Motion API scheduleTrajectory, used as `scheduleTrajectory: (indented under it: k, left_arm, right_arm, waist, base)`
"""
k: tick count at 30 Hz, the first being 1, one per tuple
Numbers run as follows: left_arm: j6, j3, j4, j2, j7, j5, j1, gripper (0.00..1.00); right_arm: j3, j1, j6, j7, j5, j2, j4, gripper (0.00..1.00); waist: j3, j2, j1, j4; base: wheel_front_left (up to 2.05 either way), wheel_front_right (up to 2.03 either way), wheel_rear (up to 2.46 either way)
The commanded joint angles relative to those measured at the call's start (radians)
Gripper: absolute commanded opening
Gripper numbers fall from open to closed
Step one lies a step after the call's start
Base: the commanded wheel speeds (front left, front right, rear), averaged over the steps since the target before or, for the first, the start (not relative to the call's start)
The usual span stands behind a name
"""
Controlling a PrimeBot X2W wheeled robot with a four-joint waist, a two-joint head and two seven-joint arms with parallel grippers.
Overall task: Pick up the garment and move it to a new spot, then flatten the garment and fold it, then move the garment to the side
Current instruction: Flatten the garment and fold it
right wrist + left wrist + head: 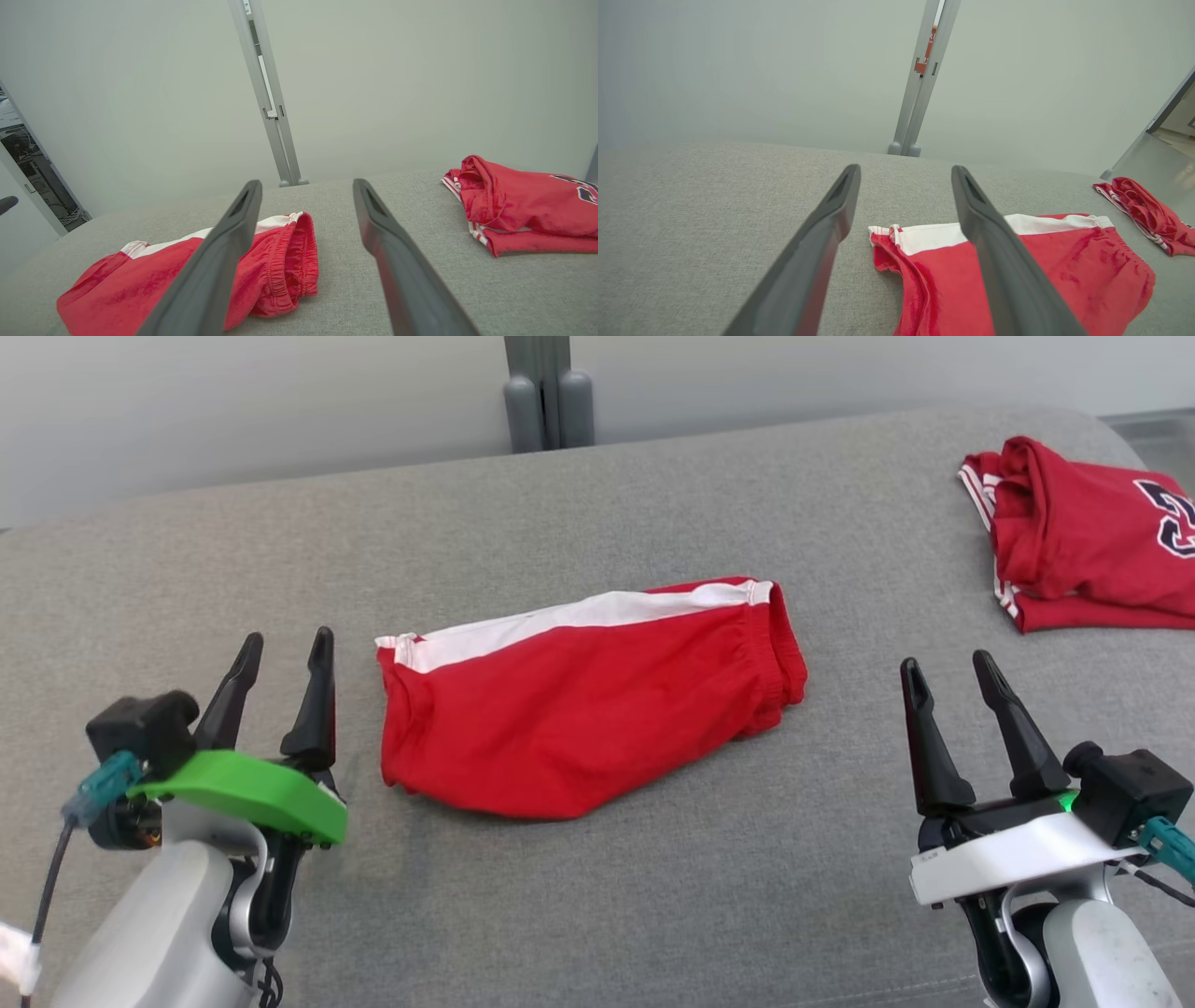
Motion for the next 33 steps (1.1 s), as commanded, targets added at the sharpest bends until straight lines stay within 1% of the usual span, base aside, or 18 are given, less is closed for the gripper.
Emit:
scheduleTrajectory:
  k: [1,7,13,17,21,27,33]
  left_arm:
    - [0.002,0.029,-0.014,-0.008,-0.003,0.038,0.037,1.0]
    - [-0.003,0.175,-0.088,-0.058,-0.003,0.206,0.15,1.0]
    - [-0.023,0.292,-0.135,-0.104,-0.003,0.31,0.243,1.0]
    - [-0.034,0.344,-0.159,-0.123,-0.003,0.374,0.304,1.0]
    - [-0.045,0.371,-0.175,-0.132,-0.003,0.438,0.358,1.0]
    - [-0.05,0.397,-0.181,-0.157,-0.003,0.501,0.429,1.0]
    - [-0.066,0.408,-0.175,-0.188,-0.003,0.526,0.457,1.0]
  right_arm:
    - [-0.001,0.018,-0.001,-0.006,-0.006,-0.001,0.003,1.0]
    - [-0.006,0.04,-0.001,-0.009,-0.015,-0.009,0.011,1.0]
    - [-0.012,0.059,-0.001,-0.014,-0.016,-0.022,0.013,1.0]
    - [-0.013,0.072,-0.001,-0.017,-0.013,-0.032,0.018,1.0]
    - [-0.013,0.089,-0.001,-0.018,-0.019,-0.036,0.021,1.0]
    - [-0.021,0.125,-0.001,-0.023,-0.021,-0.029,0.026,1.0]
    - [-0.02,0.157,-0.001,-0.01,-0.071,-0.033,0.012,1.0]
  waist:
    - [-0.031,0.0,0.0,0.025]
    - [-0.07,0.0,0.0,0.063]
    - [-0.095,0.0,0.0,0.087]
    - [-0.11,0.0,0.0,0.093]
    - [-0.119,0.0,0.0,0.094]
    - [-0.132,0.0,0.0,0.092]
    - [-0.14,0.0,0.0,0.091]
  base:
    - [0.0,0.0,0.0]
    - [0.0,0.0,0.0]
    - [0.0,0.0,0.0]
    - [0.0,0.0,0.0]
    - [0.0,0.0,0.0]
    - [0.0,0.0,0.0]
    - [0.0,0.0,0.0]
